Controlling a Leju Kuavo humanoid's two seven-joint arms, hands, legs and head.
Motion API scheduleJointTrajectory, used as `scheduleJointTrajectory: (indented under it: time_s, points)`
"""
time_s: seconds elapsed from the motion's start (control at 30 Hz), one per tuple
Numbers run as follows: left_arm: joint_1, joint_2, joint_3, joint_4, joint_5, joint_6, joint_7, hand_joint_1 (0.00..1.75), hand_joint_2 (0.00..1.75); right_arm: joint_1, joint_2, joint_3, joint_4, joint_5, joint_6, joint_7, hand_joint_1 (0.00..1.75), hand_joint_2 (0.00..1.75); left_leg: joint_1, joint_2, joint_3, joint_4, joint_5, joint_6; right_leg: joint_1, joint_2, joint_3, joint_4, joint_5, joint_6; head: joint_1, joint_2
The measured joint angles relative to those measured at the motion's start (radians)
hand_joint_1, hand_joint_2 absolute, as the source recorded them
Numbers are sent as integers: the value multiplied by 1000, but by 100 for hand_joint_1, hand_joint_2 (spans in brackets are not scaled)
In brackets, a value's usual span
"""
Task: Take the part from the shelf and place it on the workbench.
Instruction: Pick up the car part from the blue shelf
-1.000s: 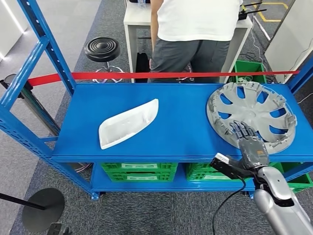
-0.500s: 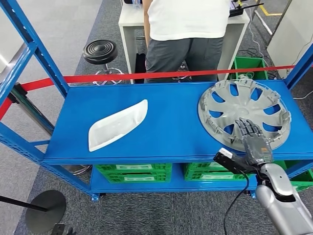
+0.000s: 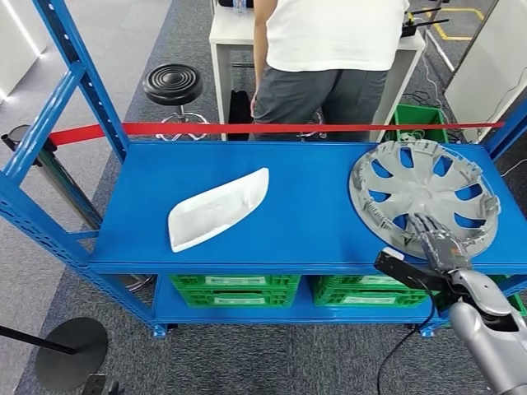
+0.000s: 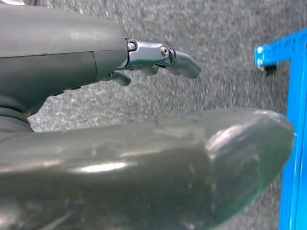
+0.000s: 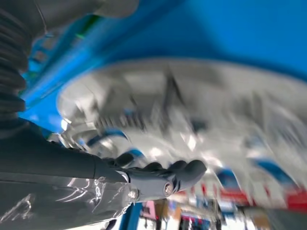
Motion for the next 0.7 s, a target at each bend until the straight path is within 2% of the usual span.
scheduleJointTrajectory:
  time_s: [0.03, 0.07, 0.1, 0.17, 0.2, 0.23, 0.3, 0.33, 0.4, 0.43, 0.5, 0.53, 0.57, 0.6, 0.63, 0.7]
  points:
    - [1, 1, 0, 0, 0, 0, 0, 0, 0, 1, -7, 3, 7, -5, 13, 4, 0, 175, -1, 0, 0, 0, 0, 1, 0, 0, -26, 51, -15, 1, 1, 0]
    - [2, 1, 0, 0, 0, 0, 0, 0, 0, 1, -13, 5, 13, -10, 24, 7, 0, 175, -2, 0, 0, 1, 0, 1, 0, 0, -35, 65, -10, 1, 2, 0]
    - [2, 1, 0, 0, -1, 0, 0, 0, 0, -1, -21, 8, 17, -16, 37, 9, 4, 175, -2, 0, 1, 1, 0, 1, 0, 0, -24, 40, 14, 0, 3, 0]
    - [2, 1, 0, 0, -3, -2, 0, 0, 0, -11, -40, 14, 25, -29, 65, 17, 20, 175, -2, -1, 3, 2, -2, -3, -1, -1, 42, -95, 82, -1, 4, 0]
    - [1, 1, 0, 0, -4, -2, -1, 0, 0, -19, -51, 18, 29, -36, 79, 21, 42, 175, -4, -1, 3, 4, -4, -6, -2, 0, 74, -158, 104, -4, 5, 0]
    - [1, 2, 0, 0, -5, -2, -1, 0, 0, -27, -61, 21, 32, -43, 93, 25, 76, 175, -7, -1, 2, 6, -4, -10, -2, 0, 95, -200, 116, -7, 6, 0]
    - [1, 3, 0, 0, -7, -2, -3, 0, 0, -39, -77, 27, 39, -55, 116, 29, 146, 175, -9, -2, 0, 7, -3, -19, 0, 2, 104, -219, 116, -16, 5, 0]
    - [1, 4, 0, 0, -8, -3, -3, 0, 0, -44, -84, 30, 42, -60, 126, 31, 168, 175, -9, -2, -1, 6, -3, -23, 0, 2, 104, -220, 118, -21, 4, 0]
    - [0, 3, 0, 0, -10, -4, -5, 0, 0, -55, -94, 38, 46, -67, 142, 33, 175, 175, -7, -2, -10, 31, -25, -33, -3, 1, 105, -221, 120, -33, 0, 0]
    - [-1, 2, 0, 0, -11, -5, -5, 0, 0, -59, -98, 43, 47, -69, 148, 34, 175, 175, -6, -1, -28, 71, -51, -38, -4, 0, 106, -222, 121, -37, -4, 0]
    - [-2, 2, 0, 0, -13, -5, -6, 0, 0, -64, -104, 56, 50, -71, 156, 37, 175, 175, -4, 0, -92, 209, -118, -45, -5, -2, 105, -223, 121, -41, -12, 0]
    - [-1, 2, 0, 0, -14, -5, -6, 0, 0, -67, -106, 61, 52, -71, 157, 38, 175, 175, -3, 0, -122, 270, -141, -46, -5, -3, 104, -223, 122, -42, -13, 0]
    - [0, 2, 0, 0, -14, -5, -6, 0, 0, -72, -108, 65, 55, -71, 158, 39, 175, 175, -2, 0, -136, 301, -144, -48, -6, -3, 103, -223, 122, -42, -13, 0]
    - [1, 2, 0, 0, -15, -5, -6, 0, 0, -77, -109, 68, 58, -71, 159, 40, 175, 175, 0, 0, -130, 291, -128, -49, -8, -2, 102, -223, 124, -40, -13, 0]
    - [1, 2, 0, 0, -15, -5, -7, 0, 0, -82, -111, 71, 61, -71, 160, 41, 175, 175, 3, 0, -103, 241, -98, -52, -11, -2, 102, -222, 125, -37, -14, 0]
    - [-2, 1, 0, 0, -15, -5, -7, 0, 0, -90, -118, 74, 68, -71, 161, 44, 175, 175, 14, 0, -26, 104, -48, -59, -13, 1, 99, -217, 127, -25, -19, 0]
